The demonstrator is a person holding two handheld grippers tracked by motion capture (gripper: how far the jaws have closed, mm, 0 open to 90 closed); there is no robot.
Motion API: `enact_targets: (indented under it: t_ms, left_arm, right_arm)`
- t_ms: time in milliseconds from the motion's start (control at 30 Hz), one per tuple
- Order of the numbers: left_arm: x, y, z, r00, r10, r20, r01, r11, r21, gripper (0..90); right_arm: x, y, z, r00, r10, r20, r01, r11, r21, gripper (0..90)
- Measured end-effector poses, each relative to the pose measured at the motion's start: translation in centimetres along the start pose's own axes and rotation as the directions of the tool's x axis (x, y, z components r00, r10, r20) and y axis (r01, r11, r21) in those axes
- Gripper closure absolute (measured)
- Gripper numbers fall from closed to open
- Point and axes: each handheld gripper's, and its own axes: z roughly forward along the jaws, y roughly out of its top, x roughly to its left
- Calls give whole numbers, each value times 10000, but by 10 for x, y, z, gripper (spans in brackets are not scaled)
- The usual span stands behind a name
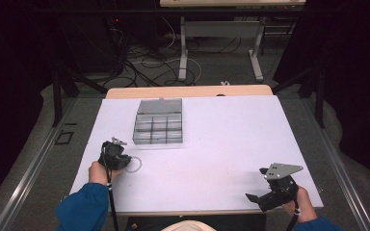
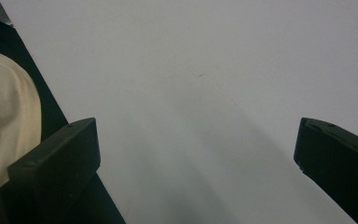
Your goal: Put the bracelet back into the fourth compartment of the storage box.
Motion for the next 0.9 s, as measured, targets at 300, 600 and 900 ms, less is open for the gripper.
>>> enact_targets:
  t_ms: [300, 600, 900]
  left_arm:
    - [-1, 0, 1, 9997, 233, 51, -232, 9996, -145, 849]
    - [2, 0, 0, 9988, 392, 299, -386, 9991, -201, 857]
    - [-1, 1, -5, 9965, 795, 276, -780, 9957, -504, 857]
  right_arm:
    - [-1, 0, 0, 10000, -77, -34, 77, 10000, 47, 0]
    - [-1, 0, 0, 9999, -112, -16, 112, 9999, 71, 0]
    - [-1, 0, 0, 9999, -122, -44, 122, 9999, 110, 0]
